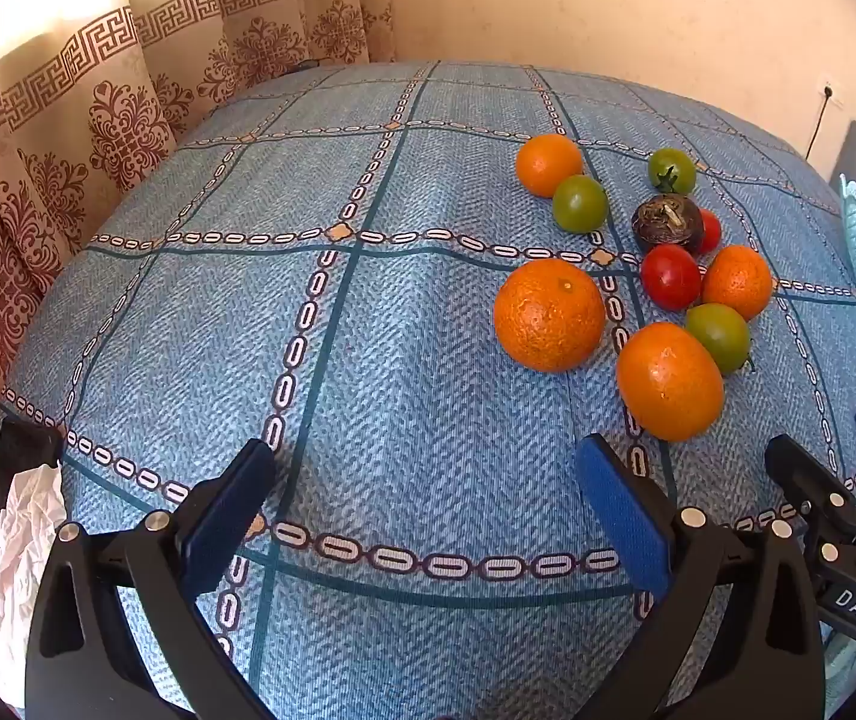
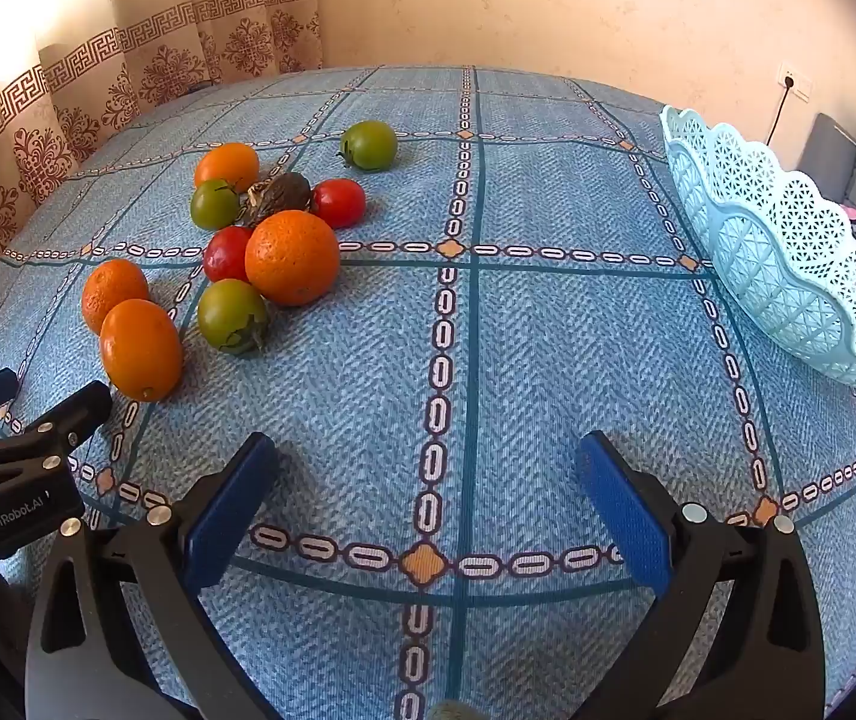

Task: Organize fruits

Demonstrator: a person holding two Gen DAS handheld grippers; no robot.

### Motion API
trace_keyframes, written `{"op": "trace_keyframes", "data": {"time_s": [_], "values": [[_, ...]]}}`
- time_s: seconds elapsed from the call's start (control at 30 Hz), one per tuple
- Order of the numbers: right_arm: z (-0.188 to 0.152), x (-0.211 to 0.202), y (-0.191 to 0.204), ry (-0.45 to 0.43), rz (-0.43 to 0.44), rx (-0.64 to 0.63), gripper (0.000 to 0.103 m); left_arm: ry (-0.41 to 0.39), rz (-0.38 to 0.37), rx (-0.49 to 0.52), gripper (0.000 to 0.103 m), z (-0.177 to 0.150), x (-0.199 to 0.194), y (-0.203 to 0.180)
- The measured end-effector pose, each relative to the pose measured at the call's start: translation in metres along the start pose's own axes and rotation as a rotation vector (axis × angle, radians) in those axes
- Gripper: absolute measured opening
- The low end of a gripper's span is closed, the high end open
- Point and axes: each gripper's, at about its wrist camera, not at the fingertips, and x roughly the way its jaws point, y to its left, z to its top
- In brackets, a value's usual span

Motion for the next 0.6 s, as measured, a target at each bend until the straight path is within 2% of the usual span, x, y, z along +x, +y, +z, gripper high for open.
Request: {"op": "trace_keyframes", "data": {"time_s": [0.6], "values": [[0.0018, 0.0002, 0.0006, -0.002, -0.013, -0.009, 0.101, -0.006, 0.001, -0.001, 0.098, 0.0005, 0.0030, -0.0001]]}}
